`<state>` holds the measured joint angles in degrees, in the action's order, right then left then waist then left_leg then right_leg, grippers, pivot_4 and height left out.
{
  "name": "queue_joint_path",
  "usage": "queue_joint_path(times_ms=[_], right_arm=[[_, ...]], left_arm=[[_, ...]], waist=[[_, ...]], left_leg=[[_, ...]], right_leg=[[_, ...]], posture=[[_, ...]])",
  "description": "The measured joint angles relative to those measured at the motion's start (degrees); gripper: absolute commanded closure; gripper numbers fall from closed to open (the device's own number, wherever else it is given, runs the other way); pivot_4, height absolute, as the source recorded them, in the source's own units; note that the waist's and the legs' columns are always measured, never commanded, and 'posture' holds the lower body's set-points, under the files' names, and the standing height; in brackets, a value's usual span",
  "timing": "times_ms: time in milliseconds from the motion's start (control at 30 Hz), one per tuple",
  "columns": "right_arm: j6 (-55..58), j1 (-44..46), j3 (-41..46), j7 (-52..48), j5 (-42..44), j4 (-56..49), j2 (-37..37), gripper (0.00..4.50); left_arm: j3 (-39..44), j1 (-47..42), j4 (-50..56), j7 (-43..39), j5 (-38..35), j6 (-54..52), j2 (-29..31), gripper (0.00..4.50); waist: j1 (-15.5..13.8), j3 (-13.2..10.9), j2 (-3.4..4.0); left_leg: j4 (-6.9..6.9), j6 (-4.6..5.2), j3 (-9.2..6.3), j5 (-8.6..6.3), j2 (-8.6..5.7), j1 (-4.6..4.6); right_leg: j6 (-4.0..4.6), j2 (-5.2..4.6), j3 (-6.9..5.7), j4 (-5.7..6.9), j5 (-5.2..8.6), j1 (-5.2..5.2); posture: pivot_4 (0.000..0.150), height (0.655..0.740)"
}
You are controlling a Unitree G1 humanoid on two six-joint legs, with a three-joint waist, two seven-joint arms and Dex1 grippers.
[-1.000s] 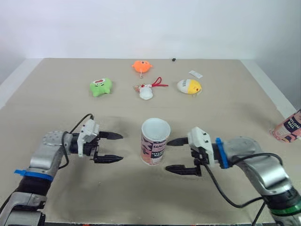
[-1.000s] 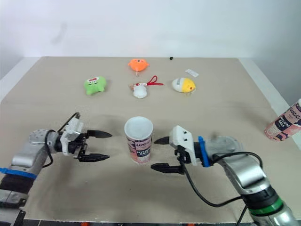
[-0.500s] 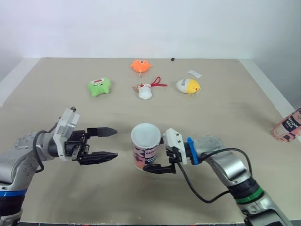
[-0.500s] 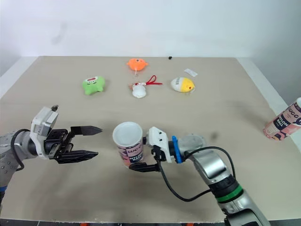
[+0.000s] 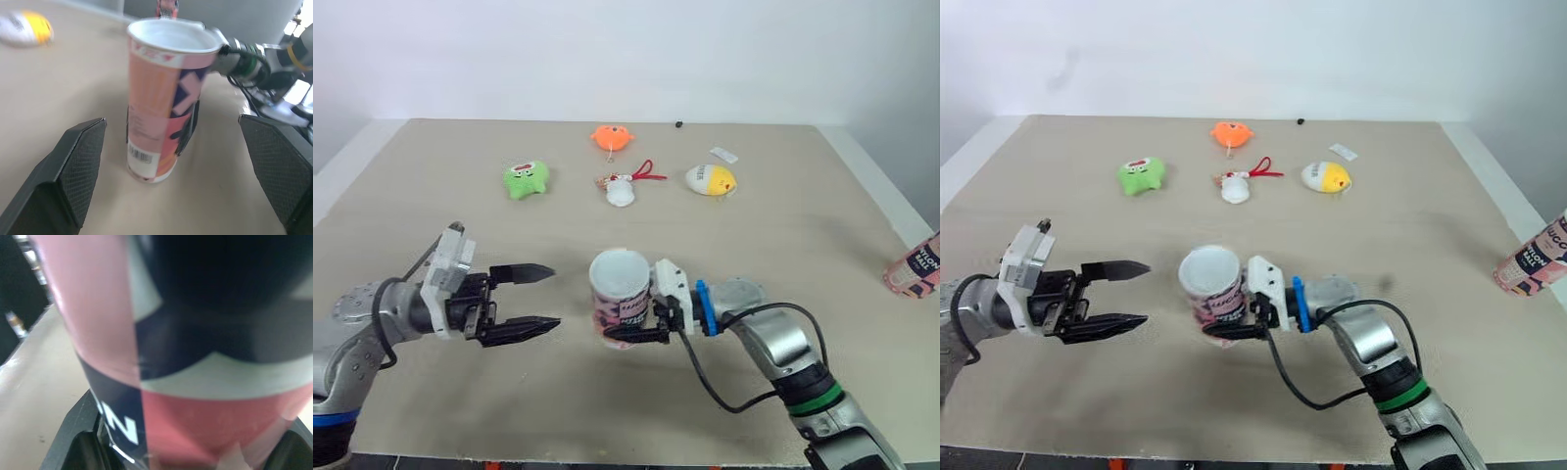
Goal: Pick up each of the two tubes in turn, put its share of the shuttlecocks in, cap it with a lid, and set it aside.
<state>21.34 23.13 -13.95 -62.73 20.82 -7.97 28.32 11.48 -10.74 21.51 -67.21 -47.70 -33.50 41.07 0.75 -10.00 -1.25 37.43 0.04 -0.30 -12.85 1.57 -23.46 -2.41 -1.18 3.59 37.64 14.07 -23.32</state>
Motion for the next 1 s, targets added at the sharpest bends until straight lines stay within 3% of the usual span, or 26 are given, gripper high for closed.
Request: queue_joint_path(times_ms=[233, 333, 400, 567, 733, 900, 1000], right_arm=[[2.24, -6.76, 23.38, 14.47, 3.19, -2.12, 4.76, 1.65], [1.45, -8.04, 29.08, 22.03, 0.99, 1.49, 4.69, 1.65], [1.18, -8.48, 36.7, 32.88, -0.47, 7.95, 2.34, 1.65], [-1.4, -6.08, 40.89, 43.05, -1.61, 17.01, -1.1, 1.65], [-5.26, -2.41, 41.61, 47.45, -2.74, 23.94, -1.04, 1.65], [-4.64, -2.51, 41.56, 45.3, -1.25, 25.12, -0.49, 0.02], [-2.93, -4.51, 40.44, 44.16, -0.85, 25.28, -0.52, 0.02]], left_arm=[[-7.72, -10.75, -5.97, 6.1, 5.58, 4.15, -9.95, 0.0], [-9.91, -14.8, -9.05, 8.57, 7.87, 5.83, -14.05, 0.0], [-11.89, -19.79, -12.87, 12.29, 10.04, 7.4, -19.82, 0.0], [-14.01, -24.12, -16.08, 14.57, 11.7, 8.27, -24.6, 0.0], [-14.31, -25.22, -18.75, 15.5, 13.67, 8.79, -25.23, 0.0], [-14.35, -25.22, -18.82, 15.47, 14.42, 9.04, -25.32, 0.0], [-14.35, -24.94, -18.82, 15.47, 15.05, 9.45, -25.14, 0.0]], waist=[[0.18, -0.05, -0.1], [0.31, -0.07, -0.14], [0.6, -0.07, -0.14], [0.88, -0.06, -0.02], [0.92, -0.04, 0.02], [0.9, -0.04, 0.01], [0.89, -0.03, 0.1]], left_leg=[[0.04, -0.02, 0.12, 0.01, -0.33, -0.03], [0.05, -0.02, 0.13, 0.01, -0.36, -0.04], [0.02, -0.01, 0.26, 0.01, -0.37, 0.0], [0.0, -0.01, 0.44, 0.01, -0.36, 0.08], [0.08, 0.02, 0.46, 0.03, -0.37, 0.1], [0.1, 0.02, 0.47, 0.03, -0.37, 0.08], [0.08, 0.02, 0.52, 0.03, -0.38, 0.04]], right_leg=[[-0.06, -0.06, 0.25, -0.03, -0.17, 0.03], [-0.06, -0.04, 0.29, -0.03, -0.23, 0.02], [-0.09, -0.02, 0.47, -0.02, -0.25, 0.0], [-0.15, 0.04, 0.69, -0.02, -0.34, -0.03], [-0.54, 0.05, 0.73, -0.03, -0.27, 0.04], [-0.66, 0.03, 0.75, -0.24, -0.37, 0.12], [-0.39, 0.01, 0.79, -0.25, -0.53, 0.08]], posture=[[0.15, 0.7323], [0.15, 0.7323], [0.15, 0.7323], [0.15, 0.7323], [0.15, 0.7323], [0.15, 0.7323], [0.15, 0.7323]])
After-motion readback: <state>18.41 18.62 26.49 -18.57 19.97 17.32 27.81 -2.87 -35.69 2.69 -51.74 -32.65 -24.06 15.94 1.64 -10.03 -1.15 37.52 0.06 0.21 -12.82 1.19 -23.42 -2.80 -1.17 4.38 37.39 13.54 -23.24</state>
